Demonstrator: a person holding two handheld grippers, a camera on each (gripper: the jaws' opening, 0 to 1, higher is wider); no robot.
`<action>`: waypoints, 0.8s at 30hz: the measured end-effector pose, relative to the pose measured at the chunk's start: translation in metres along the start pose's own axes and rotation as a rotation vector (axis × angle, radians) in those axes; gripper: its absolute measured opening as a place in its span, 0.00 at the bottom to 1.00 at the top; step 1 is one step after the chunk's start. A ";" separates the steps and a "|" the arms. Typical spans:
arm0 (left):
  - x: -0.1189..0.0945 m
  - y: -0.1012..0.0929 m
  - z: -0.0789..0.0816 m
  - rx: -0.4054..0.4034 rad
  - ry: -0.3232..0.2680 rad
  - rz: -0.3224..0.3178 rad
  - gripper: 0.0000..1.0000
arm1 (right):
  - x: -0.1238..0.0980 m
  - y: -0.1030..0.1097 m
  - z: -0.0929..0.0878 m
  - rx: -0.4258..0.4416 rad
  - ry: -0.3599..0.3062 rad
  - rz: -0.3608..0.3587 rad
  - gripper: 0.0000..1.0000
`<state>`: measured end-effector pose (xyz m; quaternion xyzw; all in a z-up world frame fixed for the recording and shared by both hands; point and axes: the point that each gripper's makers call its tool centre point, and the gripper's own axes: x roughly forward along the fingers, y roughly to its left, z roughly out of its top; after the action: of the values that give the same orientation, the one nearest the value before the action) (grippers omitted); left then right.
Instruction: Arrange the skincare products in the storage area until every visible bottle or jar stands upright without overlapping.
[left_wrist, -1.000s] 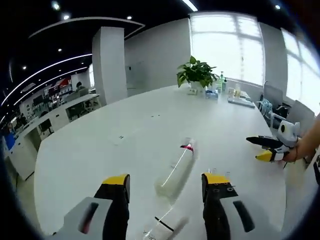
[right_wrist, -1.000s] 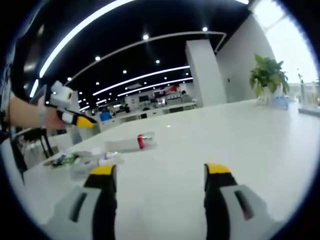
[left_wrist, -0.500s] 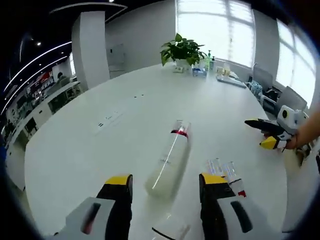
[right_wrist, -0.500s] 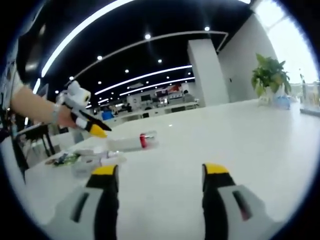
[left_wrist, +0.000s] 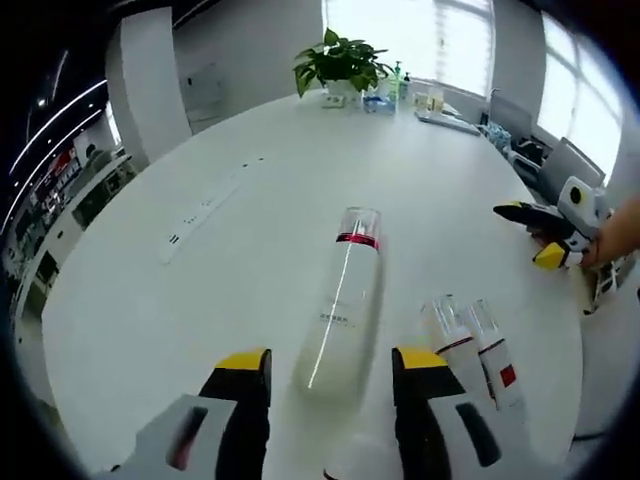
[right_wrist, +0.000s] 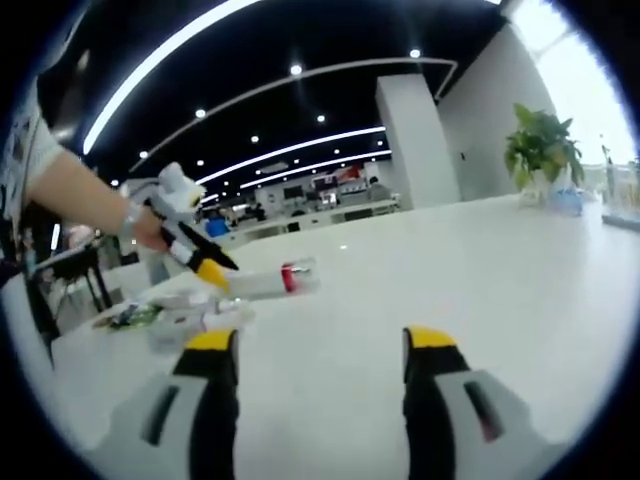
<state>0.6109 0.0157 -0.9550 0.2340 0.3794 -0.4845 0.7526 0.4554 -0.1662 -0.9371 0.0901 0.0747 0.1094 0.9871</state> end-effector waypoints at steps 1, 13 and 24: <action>0.001 0.001 -0.002 -0.002 0.008 -0.003 0.49 | 0.000 0.000 0.000 0.003 0.000 0.000 0.65; 0.014 -0.001 -0.001 0.107 0.094 -0.029 0.31 | 0.001 0.001 -0.001 0.026 0.014 0.008 0.60; 0.013 -0.009 -0.005 0.192 0.142 -0.051 0.26 | 0.004 -0.003 0.006 0.069 -0.001 -0.017 0.56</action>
<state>0.6043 0.0088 -0.9683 0.3290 0.3893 -0.5199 0.6855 0.4606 -0.1694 -0.9320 0.1234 0.0787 0.0983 0.9843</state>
